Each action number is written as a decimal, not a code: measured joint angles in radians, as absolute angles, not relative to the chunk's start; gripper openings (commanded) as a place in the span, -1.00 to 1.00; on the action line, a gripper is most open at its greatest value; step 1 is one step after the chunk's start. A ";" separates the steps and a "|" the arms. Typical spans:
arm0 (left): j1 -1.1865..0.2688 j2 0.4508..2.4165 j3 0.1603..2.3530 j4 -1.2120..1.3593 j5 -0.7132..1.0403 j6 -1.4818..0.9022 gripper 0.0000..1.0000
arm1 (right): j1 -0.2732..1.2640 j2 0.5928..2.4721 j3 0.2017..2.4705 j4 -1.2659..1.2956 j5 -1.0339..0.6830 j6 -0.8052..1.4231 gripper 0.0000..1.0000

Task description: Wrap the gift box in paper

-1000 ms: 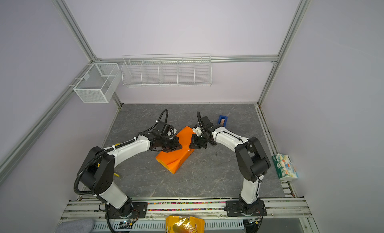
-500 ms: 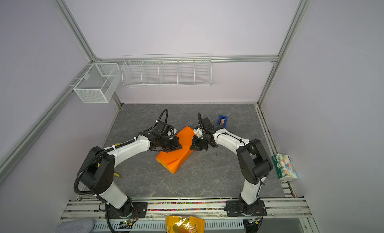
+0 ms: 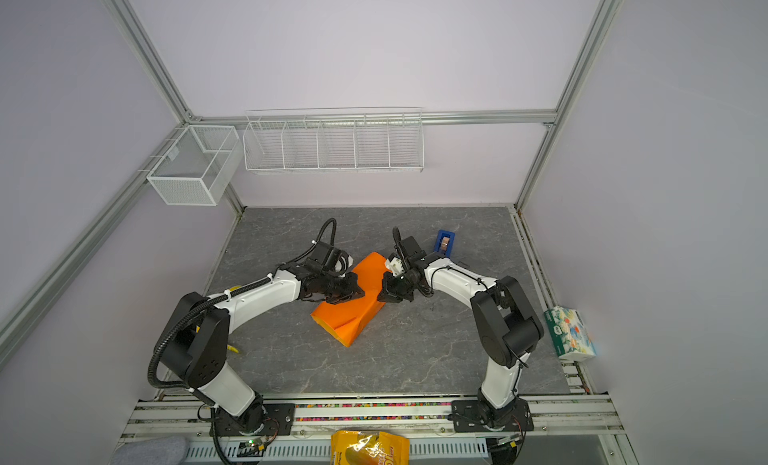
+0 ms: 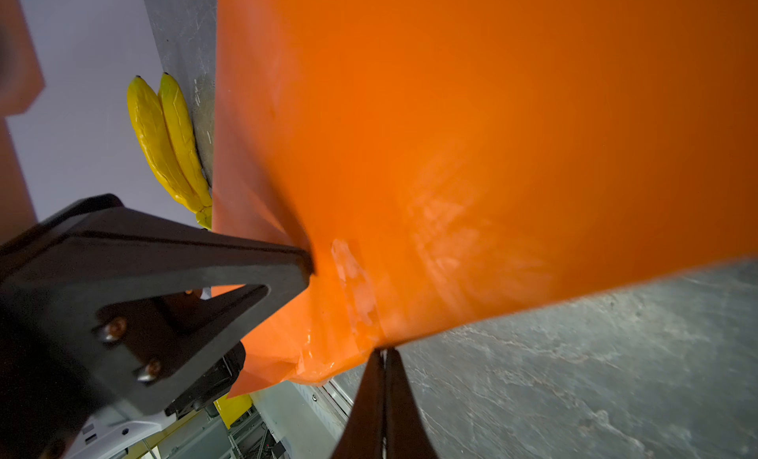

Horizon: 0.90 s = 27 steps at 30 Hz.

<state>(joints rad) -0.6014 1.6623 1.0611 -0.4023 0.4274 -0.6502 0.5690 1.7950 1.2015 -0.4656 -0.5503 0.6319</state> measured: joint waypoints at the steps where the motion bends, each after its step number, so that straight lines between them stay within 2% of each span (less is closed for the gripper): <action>1: -0.601 1.662 1.061 -0.402 0.427 -0.650 -1.00 | 0.567 1.796 1.198 -0.458 -0.555 0.634 -0.86; 9: -0.601 1.662 1.061 -0.402 0.427 -0.650 -1.00 | 0.550 1.787 1.147 -0.382 -0.609 0.668 -0.86; 27: -0.601 1.663 1.061 -0.402 0.428 -0.650 -1.00 | 0.584 1.741 1.060 -0.311 -0.519 0.735 -0.86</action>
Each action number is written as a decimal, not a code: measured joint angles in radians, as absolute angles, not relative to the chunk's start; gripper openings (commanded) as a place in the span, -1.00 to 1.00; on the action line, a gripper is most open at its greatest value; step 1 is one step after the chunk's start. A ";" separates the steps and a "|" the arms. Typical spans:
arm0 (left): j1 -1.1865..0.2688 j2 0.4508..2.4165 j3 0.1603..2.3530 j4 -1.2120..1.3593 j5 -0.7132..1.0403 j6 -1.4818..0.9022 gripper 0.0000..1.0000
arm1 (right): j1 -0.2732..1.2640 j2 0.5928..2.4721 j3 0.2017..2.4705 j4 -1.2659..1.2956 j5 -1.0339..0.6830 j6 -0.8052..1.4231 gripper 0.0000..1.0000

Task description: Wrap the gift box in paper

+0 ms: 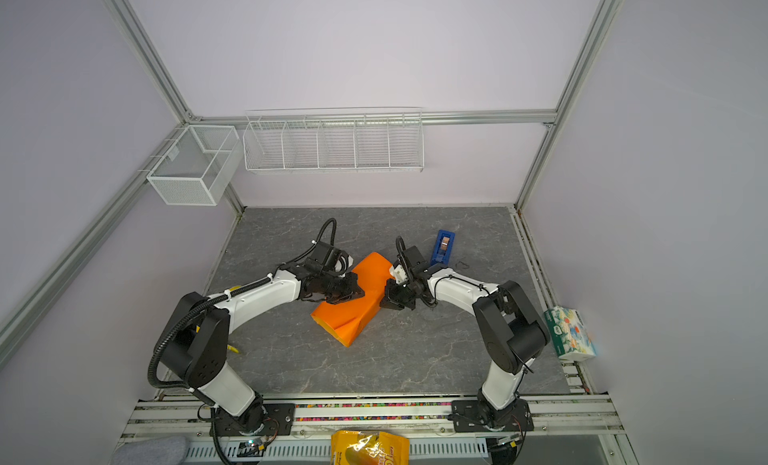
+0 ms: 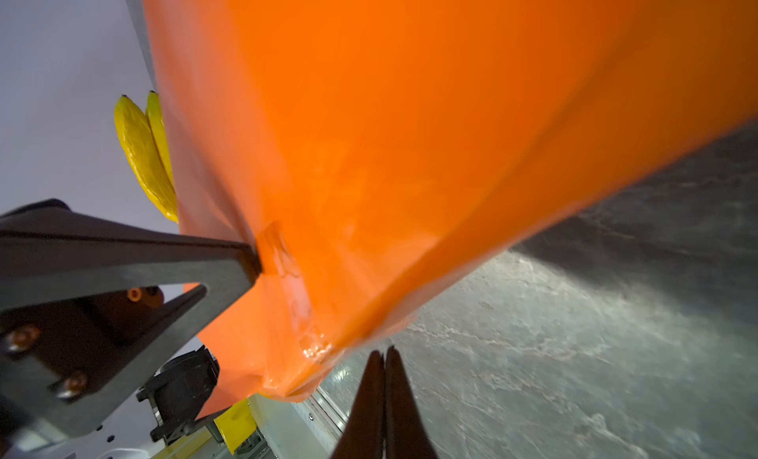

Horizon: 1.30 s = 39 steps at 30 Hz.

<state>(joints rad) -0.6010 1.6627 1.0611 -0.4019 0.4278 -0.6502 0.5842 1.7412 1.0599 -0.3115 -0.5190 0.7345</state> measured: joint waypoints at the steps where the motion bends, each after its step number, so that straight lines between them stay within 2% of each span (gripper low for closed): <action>1: -0.601 1.663 1.061 -0.402 0.428 -0.650 -1.00 | 0.586 1.741 1.060 -0.301 -0.522 0.741 -0.86; 15: -0.601 1.663 1.061 -0.402 0.428 -0.650 -1.00 | 0.607 1.823 1.001 -0.169 -0.543 0.816 -0.86; 21: -0.601 1.663 1.061 -0.402 0.428 -0.650 -1.00 | 0.607 1.802 0.992 -0.173 -0.519 0.823 -0.85; 25: -0.601 1.663 1.062 -0.403 0.429 -0.650 -1.00 | 0.607 1.715 0.985 -0.220 -0.480 0.833 -0.74; 28: -0.601 1.663 1.063 -0.405 0.429 -0.650 -1.00 | 0.607 1.639 0.974 -0.221 -0.461 0.863 -0.41; 30: -0.601 1.663 1.064 -0.405 0.429 -0.650 -1.00 | 0.609 1.594 0.952 -0.197 -0.456 0.903 -0.09; 32: -0.601 1.663 1.064 -0.405 0.429 -0.650 -1.00 | 0.611 1.568 0.922 -0.153 -0.458 0.958 0.04; 39: -0.601 1.663 1.064 -0.406 0.429 -0.650 -1.00 | 0.623 1.579 0.875 -0.049 -0.459 1.106 0.00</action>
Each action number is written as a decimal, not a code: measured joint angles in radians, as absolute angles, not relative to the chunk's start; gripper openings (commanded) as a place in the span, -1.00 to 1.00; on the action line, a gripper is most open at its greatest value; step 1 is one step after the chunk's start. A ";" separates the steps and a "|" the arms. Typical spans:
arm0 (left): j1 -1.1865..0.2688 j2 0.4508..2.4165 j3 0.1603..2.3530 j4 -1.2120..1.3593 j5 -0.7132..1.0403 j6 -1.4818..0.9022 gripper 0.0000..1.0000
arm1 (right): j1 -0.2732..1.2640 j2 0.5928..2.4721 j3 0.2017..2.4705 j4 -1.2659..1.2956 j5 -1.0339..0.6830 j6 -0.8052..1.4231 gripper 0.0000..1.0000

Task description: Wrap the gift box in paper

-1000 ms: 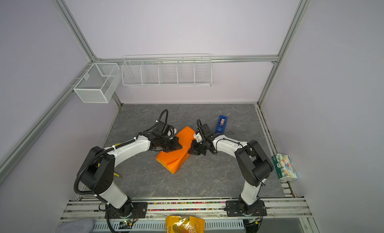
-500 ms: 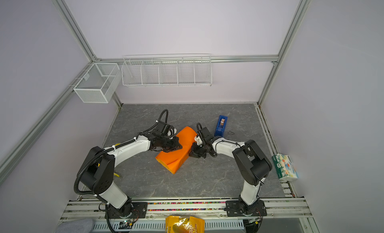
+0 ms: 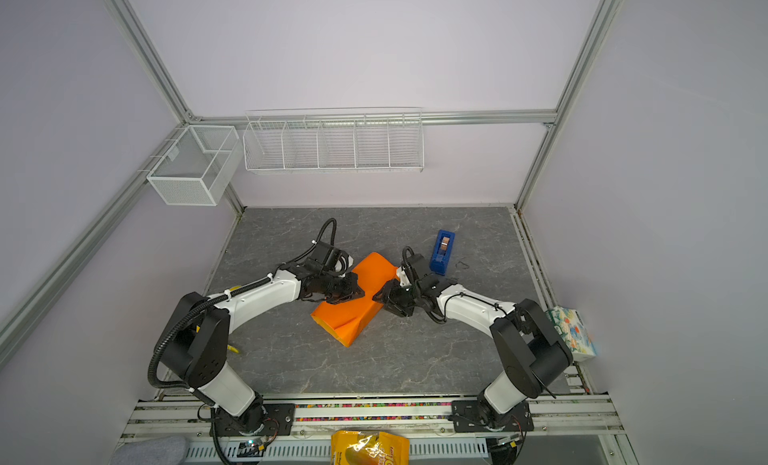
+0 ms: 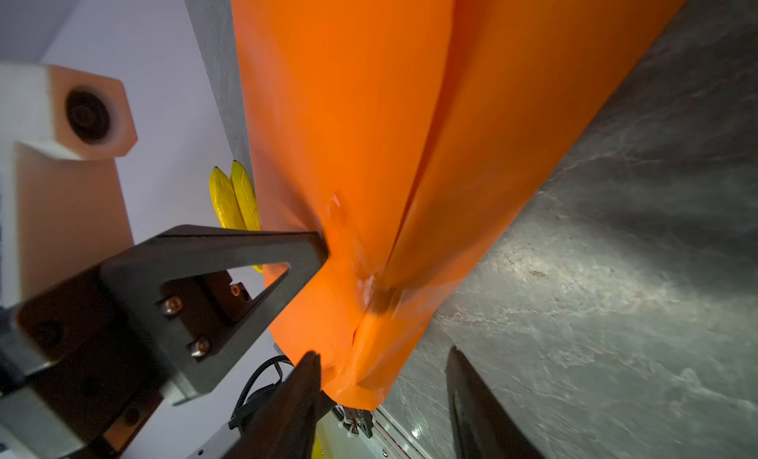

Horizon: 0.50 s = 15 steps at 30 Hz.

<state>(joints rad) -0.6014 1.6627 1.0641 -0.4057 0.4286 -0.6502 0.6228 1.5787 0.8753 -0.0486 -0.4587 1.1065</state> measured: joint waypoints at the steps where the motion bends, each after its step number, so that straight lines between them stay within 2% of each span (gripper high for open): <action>1: -0.601 1.663 1.064 -0.405 0.429 -0.650 -1.00 | 0.624 1.582 0.875 -0.035 -0.459 1.121 -0.03; 5: -0.601 1.663 1.064 -0.405 0.429 -0.650 -1.00 | 0.624 1.618 0.881 0.014 -0.462 1.164 -0.15; 15: -0.601 1.663 1.064 -0.408 0.428 -0.650 -1.00 | 0.623 1.676 0.904 0.016 -0.471 1.182 -0.61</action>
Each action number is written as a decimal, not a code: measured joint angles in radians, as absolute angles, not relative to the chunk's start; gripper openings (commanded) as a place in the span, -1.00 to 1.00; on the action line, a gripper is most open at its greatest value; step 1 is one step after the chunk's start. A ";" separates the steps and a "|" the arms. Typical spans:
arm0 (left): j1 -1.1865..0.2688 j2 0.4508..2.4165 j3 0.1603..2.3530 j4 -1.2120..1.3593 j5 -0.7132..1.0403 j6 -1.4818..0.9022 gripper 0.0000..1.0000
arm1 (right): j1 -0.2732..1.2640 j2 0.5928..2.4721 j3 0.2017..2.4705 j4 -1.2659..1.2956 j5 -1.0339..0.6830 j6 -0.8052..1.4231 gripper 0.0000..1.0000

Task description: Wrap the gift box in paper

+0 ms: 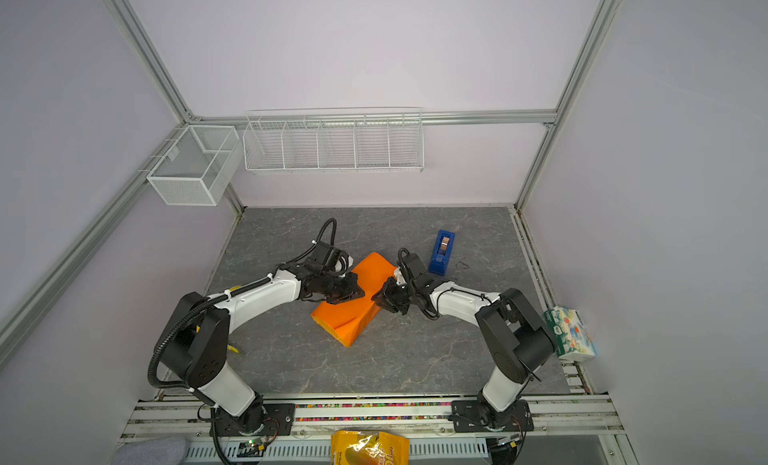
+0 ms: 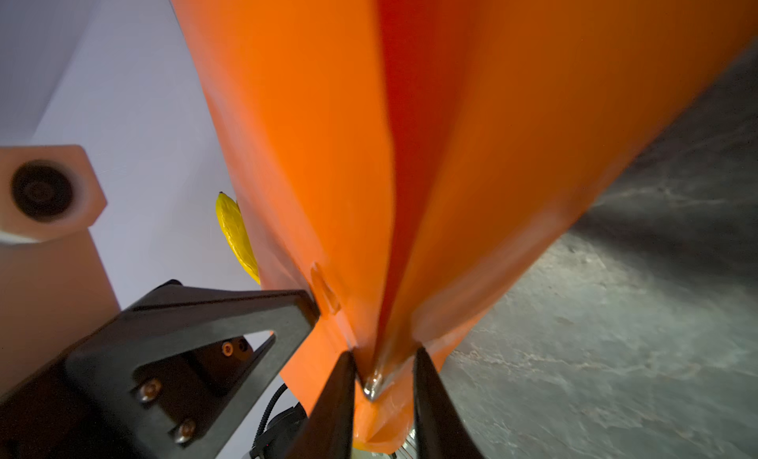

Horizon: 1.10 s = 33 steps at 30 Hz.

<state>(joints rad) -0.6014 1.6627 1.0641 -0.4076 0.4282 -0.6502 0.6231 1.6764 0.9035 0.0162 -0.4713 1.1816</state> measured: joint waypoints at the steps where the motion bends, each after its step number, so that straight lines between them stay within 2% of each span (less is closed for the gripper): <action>1: -0.601 1.663 1.064 -0.407 0.428 -0.650 -1.00 | 0.623 1.673 0.904 0.012 -0.471 1.179 -0.64; 8: -0.609 1.662 1.078 -0.425 0.435 -0.654 -1.00 | 0.623 1.662 0.909 -0.009 -0.472 1.159 -0.73; 10: -0.617 1.662 1.092 -0.454 0.435 -0.651 -0.89 | 0.624 1.663 0.916 -0.011 -0.471 1.149 -0.70; 17: -0.610 1.662 1.237 -0.617 0.395 -0.572 -0.33 | 0.616 1.660 0.935 -0.086 -0.449 1.091 -0.27; 21: -0.553 1.660 1.304 -0.667 0.370 -0.505 -0.06 | 0.611 1.628 0.937 -0.145 -0.434 1.055 0.05; 24: -0.500 1.662 1.311 -0.702 0.360 -0.441 0.04 | 0.611 1.594 0.937 -0.156 -0.440 1.040 0.31; 26: -0.471 1.671 1.311 -0.722 0.358 -0.405 0.08 | 0.611 1.581 0.938 -0.157 -0.443 1.031 0.39; 33: -0.409 1.742 1.309 -0.727 0.443 -0.331 0.10 | 0.611 1.600 0.952 -0.144 -0.473 1.026 0.39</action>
<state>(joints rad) -0.4091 1.7420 1.3090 -0.7269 0.4427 -0.3313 0.6106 1.6001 0.9524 -0.1444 -0.4728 1.0264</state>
